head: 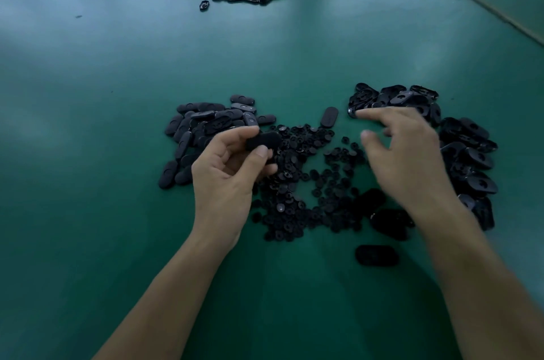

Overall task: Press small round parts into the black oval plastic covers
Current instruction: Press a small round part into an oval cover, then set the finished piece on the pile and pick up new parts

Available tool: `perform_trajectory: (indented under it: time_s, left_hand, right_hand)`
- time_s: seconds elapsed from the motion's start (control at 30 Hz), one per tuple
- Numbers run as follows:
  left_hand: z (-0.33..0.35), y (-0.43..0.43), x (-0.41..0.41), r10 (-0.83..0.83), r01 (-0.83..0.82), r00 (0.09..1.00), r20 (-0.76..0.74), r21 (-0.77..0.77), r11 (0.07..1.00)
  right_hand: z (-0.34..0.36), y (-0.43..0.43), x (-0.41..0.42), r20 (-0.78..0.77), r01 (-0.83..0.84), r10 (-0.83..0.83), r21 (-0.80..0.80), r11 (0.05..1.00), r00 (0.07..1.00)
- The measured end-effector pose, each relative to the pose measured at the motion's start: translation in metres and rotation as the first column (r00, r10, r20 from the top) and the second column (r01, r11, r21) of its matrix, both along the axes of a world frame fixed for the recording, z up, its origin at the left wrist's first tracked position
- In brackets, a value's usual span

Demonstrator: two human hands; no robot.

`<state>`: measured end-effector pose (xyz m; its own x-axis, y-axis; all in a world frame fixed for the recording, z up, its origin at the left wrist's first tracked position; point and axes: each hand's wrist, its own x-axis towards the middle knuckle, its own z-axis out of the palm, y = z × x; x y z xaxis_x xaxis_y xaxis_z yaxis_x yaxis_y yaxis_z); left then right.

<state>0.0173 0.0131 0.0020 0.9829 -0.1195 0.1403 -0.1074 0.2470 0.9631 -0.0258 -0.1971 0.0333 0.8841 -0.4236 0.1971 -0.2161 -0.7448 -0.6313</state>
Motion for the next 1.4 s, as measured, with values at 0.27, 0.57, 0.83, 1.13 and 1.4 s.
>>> perform_trajectory:
  time_s: [0.27,0.57,0.83,1.13,1.4]
  left_hand:
    - [0.001,-0.001,0.004,0.082,-0.093,0.990,-0.116,-0.095,0.991]
    - [-0.002,0.000,0.006,0.100,-0.103,0.990,-0.095,-0.025,0.994]
    - [-0.002,0.001,0.004,0.034,-0.034,0.999,0.000,0.033,0.999]
    - [0.006,0.001,-0.006,-0.091,0.085,0.994,0.064,0.090,0.992]
    - [0.009,-0.002,-0.010,-0.171,0.157,0.984,0.057,0.197,0.968]
  right_hand:
    - [-0.010,-0.027,0.008,-0.286,0.087,-0.149,-0.218,0.972,0.947]
    - [-0.012,-0.023,0.009,-0.147,0.159,-0.201,-0.255,0.954,0.968]
    - [-0.008,-0.024,0.009,-0.060,0.175,-0.180,-0.074,0.982,0.982]
    - [0.003,-0.005,0.001,0.172,-0.069,0.028,0.240,0.968,0.985]
    - [0.001,0.032,-0.005,0.279,-0.389,0.274,0.578,0.717,0.920]
